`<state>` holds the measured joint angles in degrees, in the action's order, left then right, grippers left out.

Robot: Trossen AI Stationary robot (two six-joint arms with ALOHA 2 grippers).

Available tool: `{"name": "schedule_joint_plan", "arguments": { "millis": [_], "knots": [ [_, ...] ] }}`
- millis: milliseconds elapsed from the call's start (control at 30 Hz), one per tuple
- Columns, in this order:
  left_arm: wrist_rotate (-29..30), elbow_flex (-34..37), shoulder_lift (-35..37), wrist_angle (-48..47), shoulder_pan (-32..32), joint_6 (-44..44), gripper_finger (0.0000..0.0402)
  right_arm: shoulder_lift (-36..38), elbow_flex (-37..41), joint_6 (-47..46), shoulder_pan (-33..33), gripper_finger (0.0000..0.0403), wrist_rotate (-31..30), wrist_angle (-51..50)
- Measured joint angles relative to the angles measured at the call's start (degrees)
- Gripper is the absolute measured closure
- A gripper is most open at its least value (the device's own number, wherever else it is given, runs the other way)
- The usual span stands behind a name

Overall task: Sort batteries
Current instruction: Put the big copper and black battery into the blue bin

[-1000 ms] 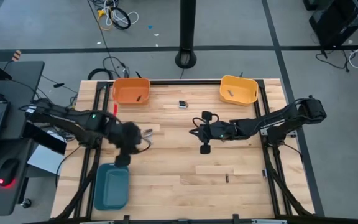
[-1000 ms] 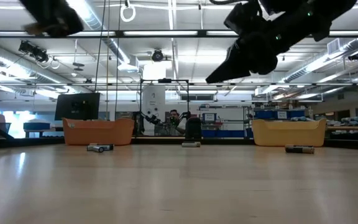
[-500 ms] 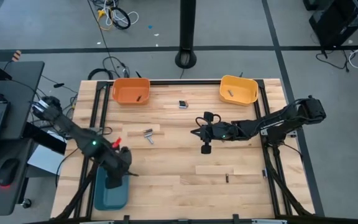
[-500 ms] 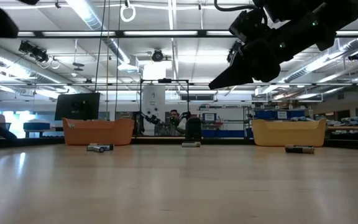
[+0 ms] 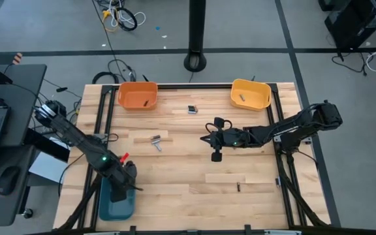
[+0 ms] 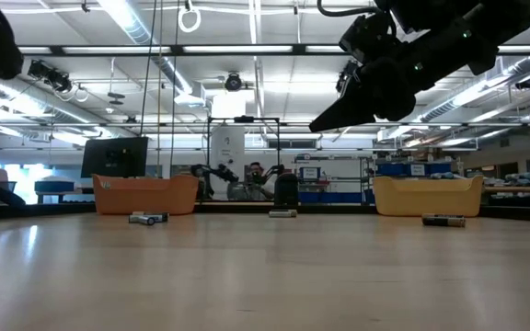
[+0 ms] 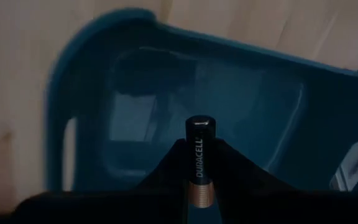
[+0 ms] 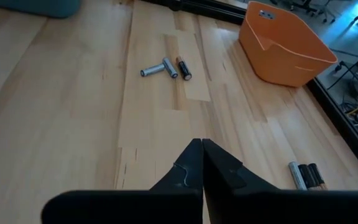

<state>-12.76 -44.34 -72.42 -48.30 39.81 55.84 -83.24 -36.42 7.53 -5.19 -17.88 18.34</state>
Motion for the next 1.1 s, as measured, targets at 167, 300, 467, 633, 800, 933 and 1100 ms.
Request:
{"name": "schedule_joint_plan", "arguments": {
  "millis": [167, 300, 467, 633, 800, 933, 1100],
  "knots": [
    [-0.3, 3.2, 0.0, 3.8, 0.0, 0.0, 0.0349, 0.0, 0.0, 0.0, 0.0, 0.0383, 0.0, 0.0],
    [-0.4, 4.9, 0.0, 4.4, 0.0, 0.1, 0.0349, 0.0, 0.0, 0.0, 0.0, 0.0393, 0.0, 0.0],
    [-0.8, 6.2, 0.0, 7.6, 0.0, 0.2, 0.0349, 0.0, 0.0, 0.1, 0.0, 0.0392, 0.0, 0.0],
    [-0.8, 6.3, -1.3, 8.5, 0.0, 0.3, 0.0349, 0.0, 0.0, 0.3, 0.0, 0.0384, 0.0, 0.0],
    [-0.9, 6.3, -3.2, 8.8, 0.0, 0.4, 0.0346, 0.0, 0.0, 1.6, 0.0, 0.0396, 0.0, 0.0],
    [-1.6, 6.3, -4.1, 9.7, 0.0, 0.5, 0.0332, 0.0, 0.0, 2.0, 0.4, 0.0389, 0.0, 0.0],
    [-2.2, 6.3, -4.2, 13.4, 0.0, 2.8, 0.0327, 0.0, 0.0, 2.5, 1.1, 0.0386, 0.0, 0.2]
  ]
}}
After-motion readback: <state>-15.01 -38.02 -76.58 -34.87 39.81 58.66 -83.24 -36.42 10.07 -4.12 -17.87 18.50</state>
